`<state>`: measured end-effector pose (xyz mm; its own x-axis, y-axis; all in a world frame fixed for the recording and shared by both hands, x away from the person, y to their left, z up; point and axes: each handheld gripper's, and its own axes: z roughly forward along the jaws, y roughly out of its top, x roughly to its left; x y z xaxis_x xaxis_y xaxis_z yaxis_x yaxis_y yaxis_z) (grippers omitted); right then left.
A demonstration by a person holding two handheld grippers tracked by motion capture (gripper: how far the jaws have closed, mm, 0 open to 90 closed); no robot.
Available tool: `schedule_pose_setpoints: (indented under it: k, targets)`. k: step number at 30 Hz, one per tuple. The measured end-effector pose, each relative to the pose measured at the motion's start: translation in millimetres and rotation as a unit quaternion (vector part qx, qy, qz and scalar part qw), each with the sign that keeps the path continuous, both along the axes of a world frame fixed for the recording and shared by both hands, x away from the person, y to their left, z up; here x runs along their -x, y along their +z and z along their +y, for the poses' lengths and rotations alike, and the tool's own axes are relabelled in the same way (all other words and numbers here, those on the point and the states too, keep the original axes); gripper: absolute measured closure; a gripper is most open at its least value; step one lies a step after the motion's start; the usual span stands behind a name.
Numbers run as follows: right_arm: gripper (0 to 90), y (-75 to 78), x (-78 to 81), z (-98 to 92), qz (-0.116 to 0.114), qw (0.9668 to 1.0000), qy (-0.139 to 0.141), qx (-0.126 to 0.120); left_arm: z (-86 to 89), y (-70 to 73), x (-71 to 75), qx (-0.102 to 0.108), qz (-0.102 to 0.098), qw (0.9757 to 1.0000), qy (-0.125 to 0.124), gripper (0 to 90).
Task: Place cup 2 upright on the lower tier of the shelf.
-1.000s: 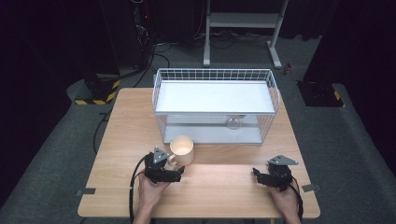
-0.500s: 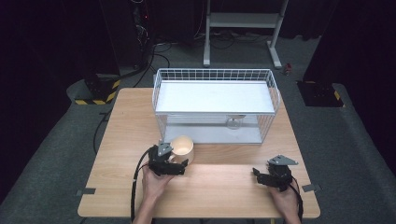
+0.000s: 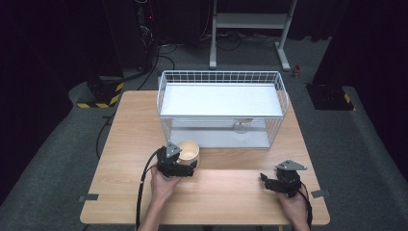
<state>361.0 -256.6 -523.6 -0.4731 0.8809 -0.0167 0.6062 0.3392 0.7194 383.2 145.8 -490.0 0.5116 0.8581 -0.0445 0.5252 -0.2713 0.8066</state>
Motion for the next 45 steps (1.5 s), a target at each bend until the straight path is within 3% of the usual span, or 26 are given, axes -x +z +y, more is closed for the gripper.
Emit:
schedule_pose_setpoints:
  k: [4,17,18,26,32,38,45]
  targets:
    - [24.5,0.0,0.0,0.0,0.000,1.0000,0.000,0.000,-2.5,0.1,-2.4,0.006,-0.003,1.0000,0.001,0.1]
    - [24.5,0.0,0.0,-0.1,0.000,1.0000,0.000,0.000,-6.2,-6.3,-8.0,-0.001,0.001,1.0000,0.008,4.9]
    - [24.5,-0.1,-0.1,-0.2,-0.001,1.0000,0.001,0.001,-6.6,-6.1,-7.9,-0.004,-0.002,1.0000,0.006,8.2]
    - [24.5,-0.1,-0.1,-0.3,-0.001,1.0000,0.001,0.001,-8.7,-4.4,-5.6,-0.018,-0.013,0.9997,0.007,9.0]
    - [24.5,-0.2,-0.2,-0.3,-0.002,1.0000,0.002,0.001,-9.9,-3.1,-4.2,-0.019,-0.010,0.9997,0.008,9.2]
    - [24.5,-0.2,-0.3,-0.3,-0.002,1.0000,0.002,0.001,-13.8,1.7,-5.8,-0.032,-0.008,0.9994,-0.001,9.3]
    - [24.5,-0.2,-0.2,-0.3,-0.002,1.0000,0.002,0.001,-21.6,5.8,-8.0,-0.025,-0.008,0.9997,-0.002,9.4]
